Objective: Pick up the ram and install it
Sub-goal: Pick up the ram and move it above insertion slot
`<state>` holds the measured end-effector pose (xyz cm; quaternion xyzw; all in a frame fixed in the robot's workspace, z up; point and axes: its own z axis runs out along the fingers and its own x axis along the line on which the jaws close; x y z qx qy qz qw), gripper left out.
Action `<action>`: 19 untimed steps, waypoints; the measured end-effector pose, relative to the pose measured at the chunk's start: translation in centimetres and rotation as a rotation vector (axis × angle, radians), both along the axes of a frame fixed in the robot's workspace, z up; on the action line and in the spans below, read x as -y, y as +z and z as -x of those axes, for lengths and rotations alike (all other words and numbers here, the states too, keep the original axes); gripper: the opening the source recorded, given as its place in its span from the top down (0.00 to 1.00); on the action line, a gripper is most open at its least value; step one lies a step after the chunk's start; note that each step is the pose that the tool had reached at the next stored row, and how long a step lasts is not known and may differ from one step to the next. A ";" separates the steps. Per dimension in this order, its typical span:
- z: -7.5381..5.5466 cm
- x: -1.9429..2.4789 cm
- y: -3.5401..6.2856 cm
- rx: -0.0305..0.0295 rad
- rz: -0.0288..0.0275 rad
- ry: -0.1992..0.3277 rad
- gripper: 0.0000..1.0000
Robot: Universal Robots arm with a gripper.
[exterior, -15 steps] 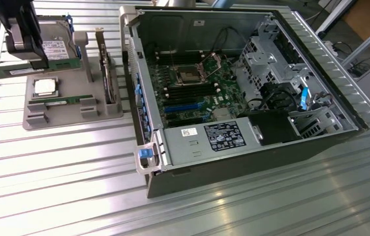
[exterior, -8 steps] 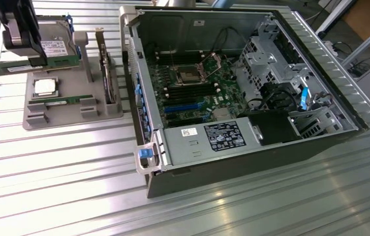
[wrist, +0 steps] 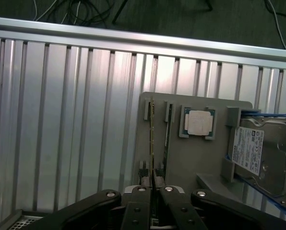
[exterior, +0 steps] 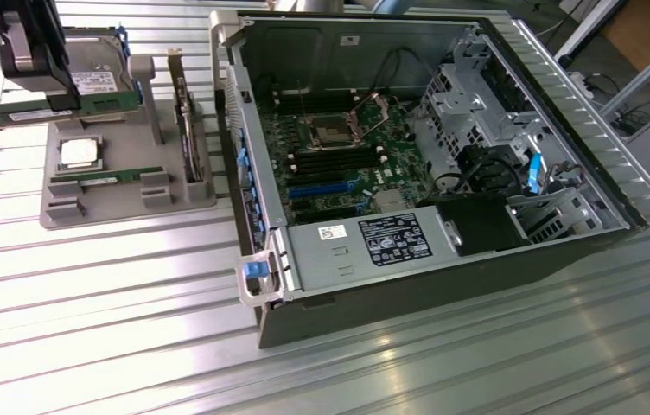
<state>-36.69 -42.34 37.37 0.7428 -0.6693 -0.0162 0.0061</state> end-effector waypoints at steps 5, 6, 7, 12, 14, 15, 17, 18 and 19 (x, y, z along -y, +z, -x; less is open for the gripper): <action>0.0 0.00 0.44 0.0000 0.0000 0.000 0.87; 0.0 0.00 0.49 0.0000 0.0000 0.000 0.87; 0.0 0.00 0.57 0.0000 0.0000 0.000 0.87; 0.0 0.00 0.84 -0.0001 0.0001 0.000 0.87; 0.0 0.00 0.99 0.0000 0.0000 0.000 0.87; 0.0 0.00 1.09 -0.0001 0.0001 0.000 0.87; 0.0 0.00 1.20 0.0000 0.0000 0.000 0.87; 0.0 0.00 1.27 0.0000 0.0000 0.000 0.87; 0.0 0.00 1.32 0.0000 0.0000 0.000 0.87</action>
